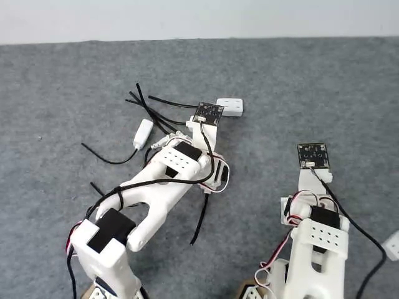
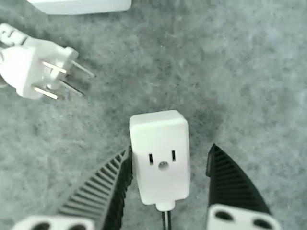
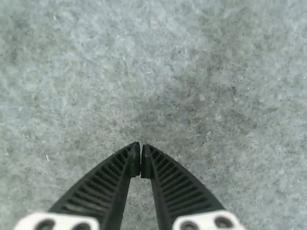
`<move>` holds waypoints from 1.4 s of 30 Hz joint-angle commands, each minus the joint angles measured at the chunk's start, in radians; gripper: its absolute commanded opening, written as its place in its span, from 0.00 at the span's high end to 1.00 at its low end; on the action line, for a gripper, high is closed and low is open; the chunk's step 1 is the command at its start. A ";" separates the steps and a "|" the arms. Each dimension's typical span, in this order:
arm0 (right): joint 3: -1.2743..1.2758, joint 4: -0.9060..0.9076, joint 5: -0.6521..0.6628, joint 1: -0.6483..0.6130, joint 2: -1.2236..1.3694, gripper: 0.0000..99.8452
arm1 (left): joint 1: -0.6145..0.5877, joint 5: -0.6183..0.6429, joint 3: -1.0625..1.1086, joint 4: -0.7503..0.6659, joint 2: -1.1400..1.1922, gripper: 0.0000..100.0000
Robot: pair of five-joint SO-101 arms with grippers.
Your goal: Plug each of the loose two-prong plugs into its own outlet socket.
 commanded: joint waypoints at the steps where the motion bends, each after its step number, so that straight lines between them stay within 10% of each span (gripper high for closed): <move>1: -0.009 -0.016 0.014 -0.008 -0.019 0.99 | -0.011 -0.006 -0.088 0.018 -0.009 0.76; 42: -0.009 -0.015 0.014 -0.007 -0.024 0.99 | 0.040 -0.008 -0.045 0.035 0.003 0.76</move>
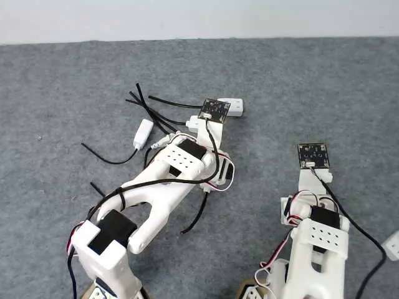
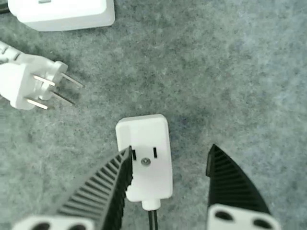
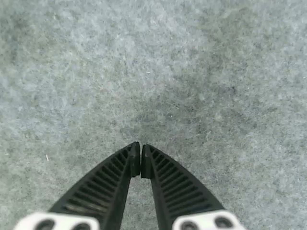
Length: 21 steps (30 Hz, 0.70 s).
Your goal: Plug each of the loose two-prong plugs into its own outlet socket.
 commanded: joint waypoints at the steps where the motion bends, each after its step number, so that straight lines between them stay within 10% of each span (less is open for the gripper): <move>1: -0.009 -0.015 0.014 -0.007 -0.024 0.99 | 0.020 -0.006 0.002 -0.015 -0.006 0.76; 21: -0.009 -0.015 0.014 -0.007 -0.024 0.99 | 0.049 -0.005 0.001 -0.052 -0.006 0.76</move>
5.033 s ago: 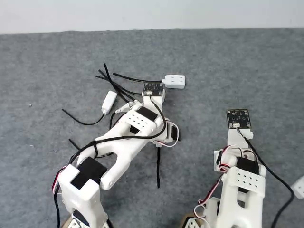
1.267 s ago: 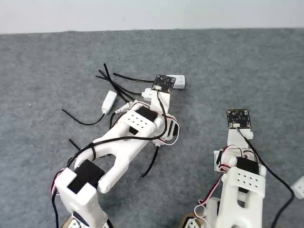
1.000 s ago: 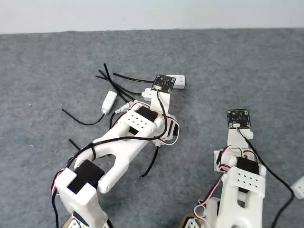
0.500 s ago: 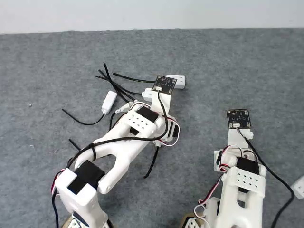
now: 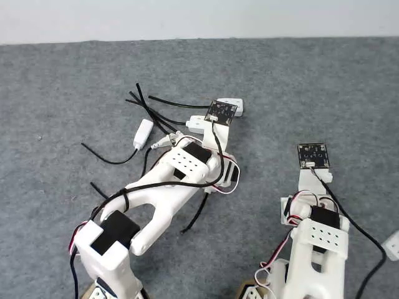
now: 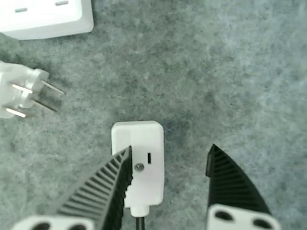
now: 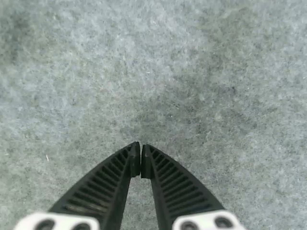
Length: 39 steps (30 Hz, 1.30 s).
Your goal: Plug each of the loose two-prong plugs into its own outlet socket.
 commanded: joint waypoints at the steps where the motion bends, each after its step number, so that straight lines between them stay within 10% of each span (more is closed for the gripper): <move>1: -0.009 -0.015 0.014 -0.007 -0.024 0.99 | 0.014 -0.005 0.001 -0.008 -0.008 0.76; 39: -0.009 -0.015 0.014 -0.005 -0.022 0.99 | -0.144 -0.132 -0.189 0.313 -0.066 0.76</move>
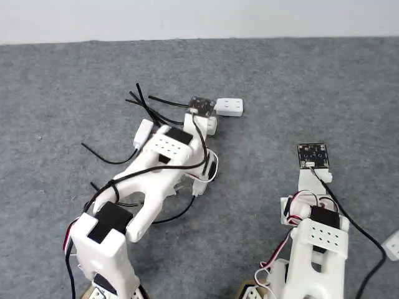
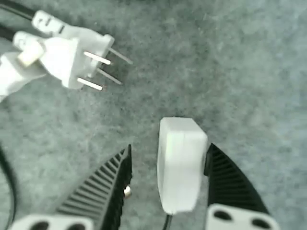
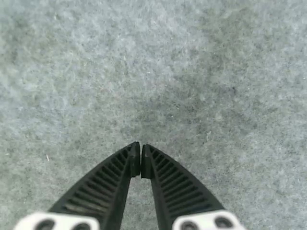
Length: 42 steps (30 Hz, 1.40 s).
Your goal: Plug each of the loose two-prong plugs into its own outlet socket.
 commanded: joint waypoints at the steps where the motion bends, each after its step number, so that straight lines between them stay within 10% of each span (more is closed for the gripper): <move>1: -0.009 -0.015 0.014 -0.004 -0.022 0.99 | 0.002 -0.021 -0.073 0.058 -0.117 0.76; 10: -0.009 -0.015 0.014 -0.004 -0.022 0.99 | 0.133 -0.166 0.033 0.060 -0.255 1.00; 17: -0.009 -0.015 0.014 -0.002 -0.024 0.99 | 0.278 -0.172 0.200 -0.058 -0.255 0.99; 42: -0.009 -0.015 0.014 -0.004 -0.021 0.99 | -0.003 -0.180 0.291 -0.190 -0.252 0.99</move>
